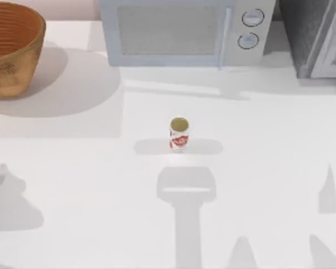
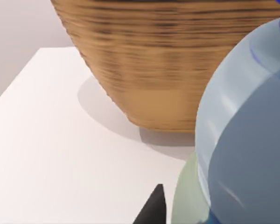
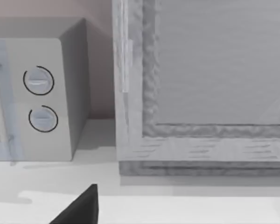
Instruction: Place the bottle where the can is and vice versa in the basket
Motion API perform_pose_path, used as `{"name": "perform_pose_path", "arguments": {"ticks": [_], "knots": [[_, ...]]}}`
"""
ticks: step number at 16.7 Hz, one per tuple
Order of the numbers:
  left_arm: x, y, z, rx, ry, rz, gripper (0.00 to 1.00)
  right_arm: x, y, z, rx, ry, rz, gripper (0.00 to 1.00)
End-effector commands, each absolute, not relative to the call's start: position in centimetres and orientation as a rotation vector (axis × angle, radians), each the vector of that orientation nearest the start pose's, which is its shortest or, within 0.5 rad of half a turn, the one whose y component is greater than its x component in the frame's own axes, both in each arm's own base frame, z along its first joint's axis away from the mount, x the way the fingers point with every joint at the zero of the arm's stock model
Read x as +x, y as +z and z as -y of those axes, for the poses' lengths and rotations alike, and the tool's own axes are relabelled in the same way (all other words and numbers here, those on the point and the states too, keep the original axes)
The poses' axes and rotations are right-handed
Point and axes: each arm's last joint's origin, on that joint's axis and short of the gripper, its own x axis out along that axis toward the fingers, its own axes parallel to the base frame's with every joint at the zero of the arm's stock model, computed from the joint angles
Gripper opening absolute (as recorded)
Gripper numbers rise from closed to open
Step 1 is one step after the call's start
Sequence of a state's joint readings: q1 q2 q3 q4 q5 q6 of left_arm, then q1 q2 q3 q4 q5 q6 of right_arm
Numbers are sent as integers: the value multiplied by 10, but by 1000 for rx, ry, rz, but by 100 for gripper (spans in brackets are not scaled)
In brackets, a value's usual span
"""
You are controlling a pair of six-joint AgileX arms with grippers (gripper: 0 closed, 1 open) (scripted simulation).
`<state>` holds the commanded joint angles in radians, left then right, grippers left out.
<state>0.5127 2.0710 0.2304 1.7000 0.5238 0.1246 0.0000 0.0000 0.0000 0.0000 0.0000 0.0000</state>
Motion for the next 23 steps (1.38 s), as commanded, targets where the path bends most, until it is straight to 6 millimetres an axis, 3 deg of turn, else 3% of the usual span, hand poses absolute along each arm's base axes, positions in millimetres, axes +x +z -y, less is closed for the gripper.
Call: {"name": "perform_pose_path", "arguments": {"ticks": [11, 17, 23], "knots": [[305, 154, -199, 360, 89, 257, 0, 106, 160, 1, 0, 0, 0, 100], [340, 206, -228, 516, 38, 324, 0, 106, 160, 1, 0, 0, 0, 100], [369, 243, -245, 588, -52, 308, 0, 106, 160, 1, 0, 0, 0, 100]]}}
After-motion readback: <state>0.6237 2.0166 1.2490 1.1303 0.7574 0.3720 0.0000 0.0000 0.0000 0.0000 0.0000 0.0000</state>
